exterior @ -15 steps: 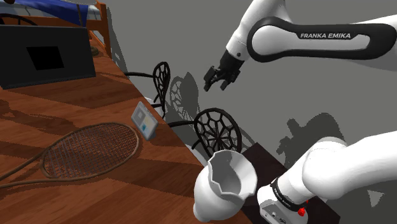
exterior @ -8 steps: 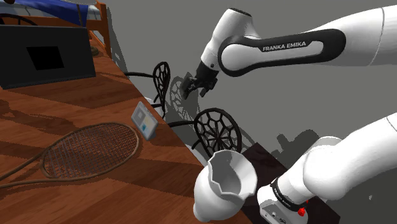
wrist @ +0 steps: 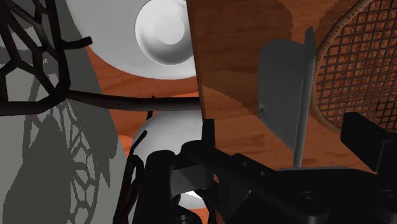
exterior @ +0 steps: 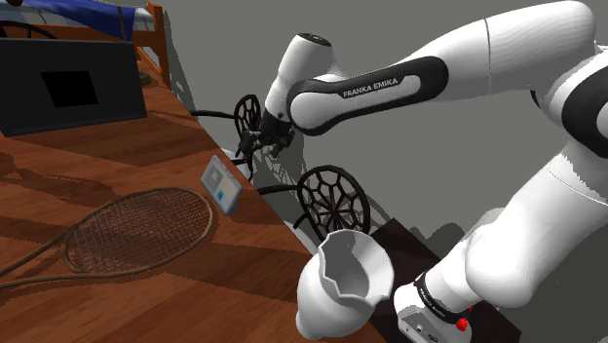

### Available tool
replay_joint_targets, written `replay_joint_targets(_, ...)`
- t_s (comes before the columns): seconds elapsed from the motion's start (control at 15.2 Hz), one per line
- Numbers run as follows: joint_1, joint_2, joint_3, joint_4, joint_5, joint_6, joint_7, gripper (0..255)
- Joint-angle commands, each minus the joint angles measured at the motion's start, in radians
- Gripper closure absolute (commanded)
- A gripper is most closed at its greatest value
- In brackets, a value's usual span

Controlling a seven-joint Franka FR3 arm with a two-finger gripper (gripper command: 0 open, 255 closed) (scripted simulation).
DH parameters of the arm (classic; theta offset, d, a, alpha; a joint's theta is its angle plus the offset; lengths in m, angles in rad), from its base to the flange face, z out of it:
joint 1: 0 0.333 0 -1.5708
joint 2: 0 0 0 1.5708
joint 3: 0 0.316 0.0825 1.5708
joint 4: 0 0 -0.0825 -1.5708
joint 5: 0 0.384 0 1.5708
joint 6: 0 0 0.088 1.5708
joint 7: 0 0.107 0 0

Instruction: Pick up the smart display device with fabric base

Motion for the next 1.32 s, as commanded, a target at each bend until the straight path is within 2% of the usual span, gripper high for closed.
replay_joint_targets(0.0,0.013,0.070,0.008,0.044,-0.024,0.027,0.021,0)
replay_joint_targets(0.4,0.071,0.277,0.011,0.214,-0.101,0.066,0.083,0)
replay_joint_targets(0.99,0.081,0.339,-0.002,0.191,-0.122,0.149,0.094,0)
replay_joint_targets(1.06,0.081,0.340,-0.002,0.193,-0.122,0.147,0.094,255)
replay_joint_targets(1.25,0.081,0.339,-0.002,0.192,-0.122,0.147,0.094,255)
